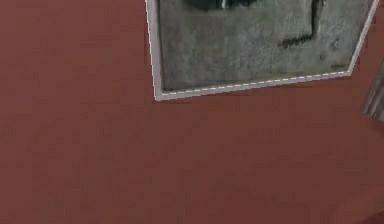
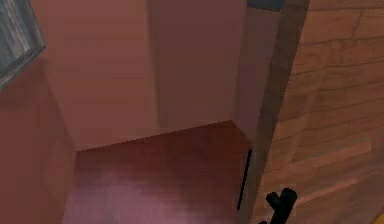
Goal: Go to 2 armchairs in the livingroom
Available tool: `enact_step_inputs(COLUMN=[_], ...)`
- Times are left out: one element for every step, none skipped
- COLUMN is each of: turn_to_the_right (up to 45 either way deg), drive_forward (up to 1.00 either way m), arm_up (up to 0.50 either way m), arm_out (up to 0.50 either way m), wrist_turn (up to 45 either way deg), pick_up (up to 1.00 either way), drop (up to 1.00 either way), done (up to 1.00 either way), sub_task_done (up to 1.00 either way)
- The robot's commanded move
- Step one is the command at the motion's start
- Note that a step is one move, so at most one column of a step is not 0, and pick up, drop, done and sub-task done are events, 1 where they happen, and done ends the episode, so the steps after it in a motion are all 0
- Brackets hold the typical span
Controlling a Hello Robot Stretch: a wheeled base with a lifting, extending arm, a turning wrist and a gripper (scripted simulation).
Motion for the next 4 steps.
enact_step_inputs(turn_to_the_right=[0.0, 45.0, 24.0, 0.0], drive_forward=[0.05, 0.00, 0.00, 0.45], arm_up=[0.00, 0.00, 0.00, 0.00], arm_out=[0.00, 0.00, 0.00, 0.00], wrist_turn=[0.0, 0.0, 0.0, 0.0], pick_up=[0.00, 0.00, 0.00, 0.00], drop=[0.00, 0.00, 0.00, 0.00], done=[0.00, 0.00, 0.00, 0.00], sub_task_done=[0.00, 0.00, 0.00, 0.00])
